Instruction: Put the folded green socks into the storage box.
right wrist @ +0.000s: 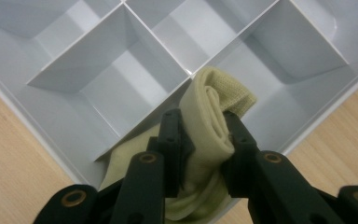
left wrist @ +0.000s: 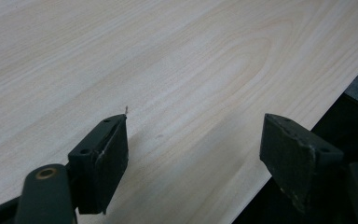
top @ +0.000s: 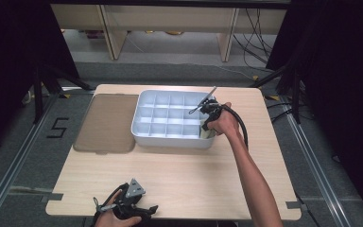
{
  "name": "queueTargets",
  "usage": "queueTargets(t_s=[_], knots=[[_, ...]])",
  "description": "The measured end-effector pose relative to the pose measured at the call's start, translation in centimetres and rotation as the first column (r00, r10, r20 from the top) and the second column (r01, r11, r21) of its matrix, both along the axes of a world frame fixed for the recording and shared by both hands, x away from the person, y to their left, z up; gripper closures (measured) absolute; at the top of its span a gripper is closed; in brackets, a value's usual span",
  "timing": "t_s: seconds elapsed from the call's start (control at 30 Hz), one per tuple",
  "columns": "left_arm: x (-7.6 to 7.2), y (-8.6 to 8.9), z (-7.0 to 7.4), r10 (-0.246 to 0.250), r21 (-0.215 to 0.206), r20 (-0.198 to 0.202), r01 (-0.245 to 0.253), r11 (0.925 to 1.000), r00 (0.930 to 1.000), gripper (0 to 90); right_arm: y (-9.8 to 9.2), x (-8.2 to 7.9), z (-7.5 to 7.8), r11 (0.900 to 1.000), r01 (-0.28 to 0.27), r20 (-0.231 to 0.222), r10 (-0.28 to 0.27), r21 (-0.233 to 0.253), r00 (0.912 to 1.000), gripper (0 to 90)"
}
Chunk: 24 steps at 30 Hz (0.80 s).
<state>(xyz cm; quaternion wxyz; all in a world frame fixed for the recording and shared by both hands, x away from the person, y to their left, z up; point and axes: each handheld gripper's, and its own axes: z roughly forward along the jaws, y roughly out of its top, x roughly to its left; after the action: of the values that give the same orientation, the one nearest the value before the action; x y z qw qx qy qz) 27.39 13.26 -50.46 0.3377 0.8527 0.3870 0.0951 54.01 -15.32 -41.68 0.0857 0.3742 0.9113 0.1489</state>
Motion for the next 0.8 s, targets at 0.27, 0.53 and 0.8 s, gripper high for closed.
queueTargets(t_s=[0.27, 0.53, 0.8], knots=[[0.0, 0.0, 0.0, -0.003, -0.001, 0.000, 0.003, 1.0000, 1.0000, 23.1, 0.3, 0.0, -0.9, 1.000, 0.015, -0.017, -0.016, -0.012, 0.9997, 73.2], [-0.1, -0.1, 0.0, -0.008, -0.010, -0.001, 0.008, 0.9999, 1.0000, 23.1, 0.4, 0.1, -1.2, 1.000, 0.000, -0.022, -0.001, -0.024, 0.9998, 73.2], [-0.1, -0.1, 0.0, -0.008, -0.010, -0.002, 0.008, 0.9999, 1.0000, 23.1, 0.6, 0.1, -1.7, 0.999, 0.009, -0.042, -0.010, -0.041, 0.9991, 73.2]])
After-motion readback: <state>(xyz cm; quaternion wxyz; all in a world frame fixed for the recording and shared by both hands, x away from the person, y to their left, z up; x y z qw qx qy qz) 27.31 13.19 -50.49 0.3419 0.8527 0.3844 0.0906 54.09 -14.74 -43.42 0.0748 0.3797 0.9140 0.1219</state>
